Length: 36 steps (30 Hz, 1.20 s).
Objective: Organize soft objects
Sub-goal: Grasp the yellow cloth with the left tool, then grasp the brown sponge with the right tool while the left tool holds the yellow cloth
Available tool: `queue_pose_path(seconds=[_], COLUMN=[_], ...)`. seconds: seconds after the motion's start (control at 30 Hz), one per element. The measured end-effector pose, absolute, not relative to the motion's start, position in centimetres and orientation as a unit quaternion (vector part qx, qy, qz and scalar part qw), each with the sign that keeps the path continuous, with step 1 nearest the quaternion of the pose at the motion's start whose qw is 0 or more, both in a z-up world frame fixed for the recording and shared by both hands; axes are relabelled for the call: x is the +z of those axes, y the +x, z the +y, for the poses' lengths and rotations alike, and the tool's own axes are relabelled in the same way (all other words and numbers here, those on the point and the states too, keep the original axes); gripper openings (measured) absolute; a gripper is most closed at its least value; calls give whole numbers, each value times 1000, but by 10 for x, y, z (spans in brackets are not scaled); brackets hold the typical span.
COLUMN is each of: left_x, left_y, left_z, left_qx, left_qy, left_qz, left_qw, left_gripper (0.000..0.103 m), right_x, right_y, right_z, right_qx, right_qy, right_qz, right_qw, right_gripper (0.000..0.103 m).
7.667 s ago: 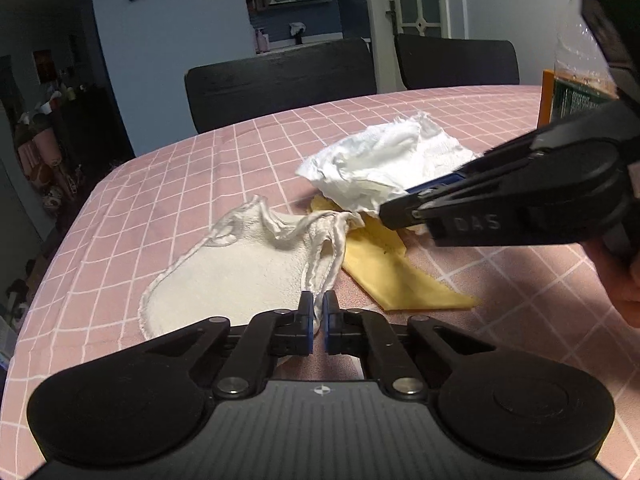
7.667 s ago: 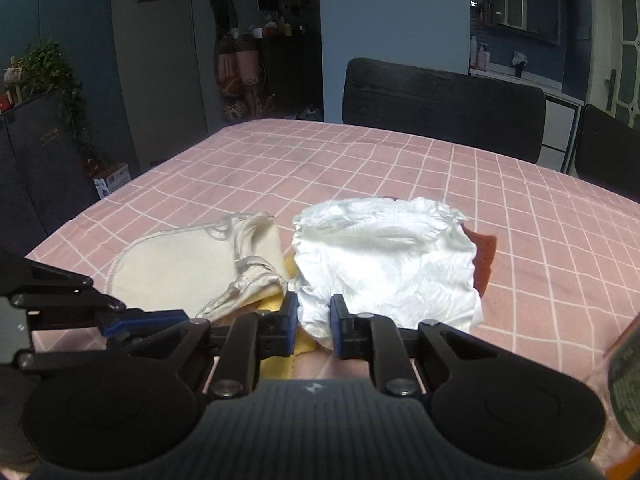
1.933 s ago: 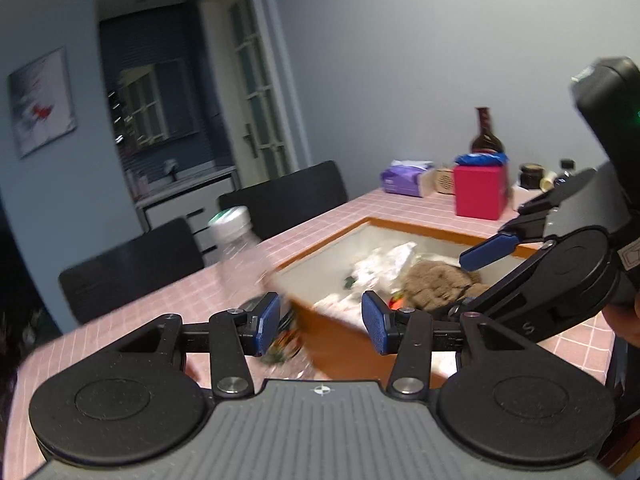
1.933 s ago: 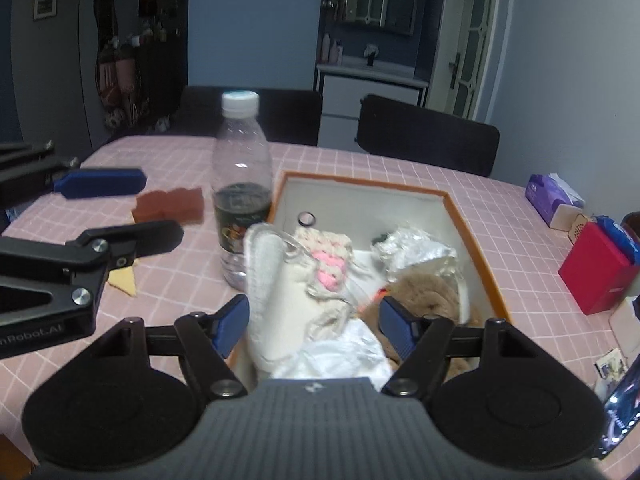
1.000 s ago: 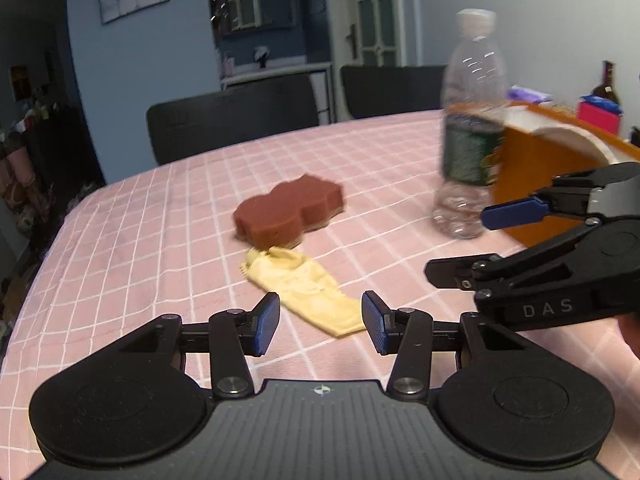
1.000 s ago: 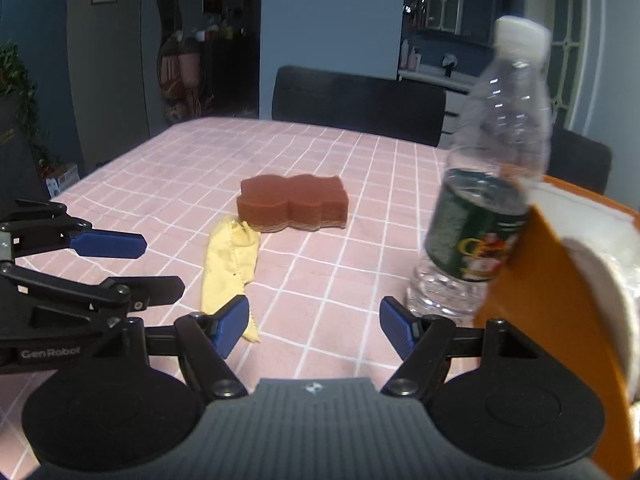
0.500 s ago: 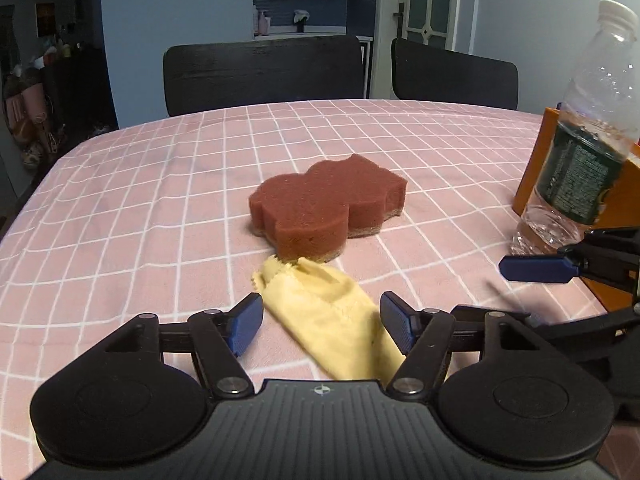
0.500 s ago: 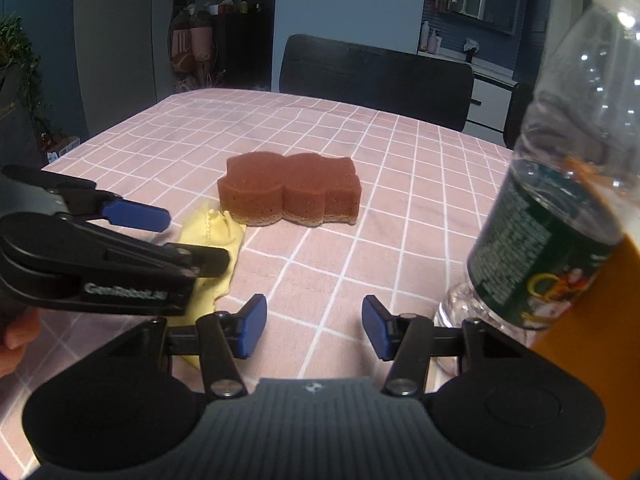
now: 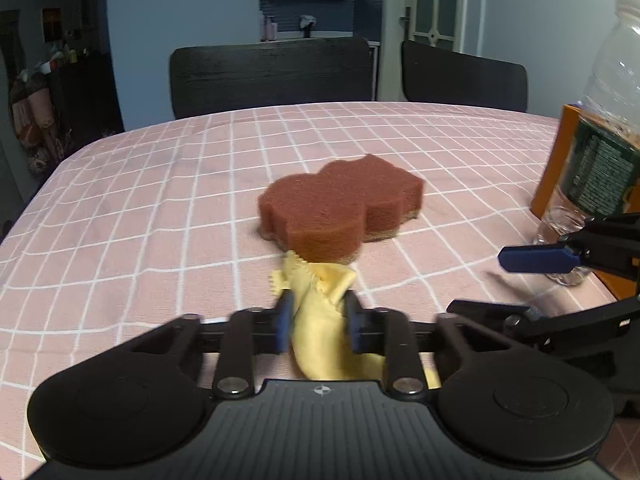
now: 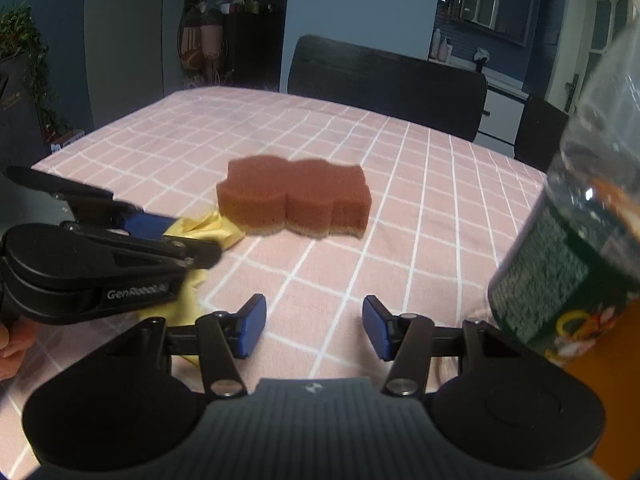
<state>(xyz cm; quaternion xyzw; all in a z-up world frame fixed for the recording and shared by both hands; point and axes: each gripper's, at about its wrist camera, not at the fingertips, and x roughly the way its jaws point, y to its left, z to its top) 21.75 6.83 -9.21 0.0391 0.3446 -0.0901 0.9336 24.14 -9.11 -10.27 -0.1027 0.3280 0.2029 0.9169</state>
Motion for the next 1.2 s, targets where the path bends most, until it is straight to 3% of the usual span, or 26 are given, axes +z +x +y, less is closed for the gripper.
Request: queue_pose_path(seconds=[0.03,0.33,0.6,0.7,0.97,1.07,1.1,1.2], left_x=[-92,-69,-66,-67,-71,-71,-71,-69], left_y=[218,225,239,242,240,237,236,230], left_z=[71,115,134,141,151,151,151,149], left_qx=[-86,-42,-19,-18,-12,-19,-21,-30], left_qy=[40,9,20,15,12,6,5,-1], left_qz=[346,325,320,321,326,330,329,329], left_qw=[934,945,947,947,945,944,944,944], left_gripper=[8,7,8,8,8,8,8,8], right_x=[-101,-91,-93,-94,-110,-111,-111,-108], right_y=[243,272,296,292,296,297,296,290], right_z=[-89,-65,-33,-21,1,-1,-3,-14], right_qx=[202,206,169,143,83,69,69,84], right_qy=[-104,-79,-61,-30,36,45,47,50], right_qz=[325,311,324,337,359,357,355,355], right_qw=[918,924,929,930,929,930,931,930], right_gripper=[58,99,100,88,74,57,44,40])
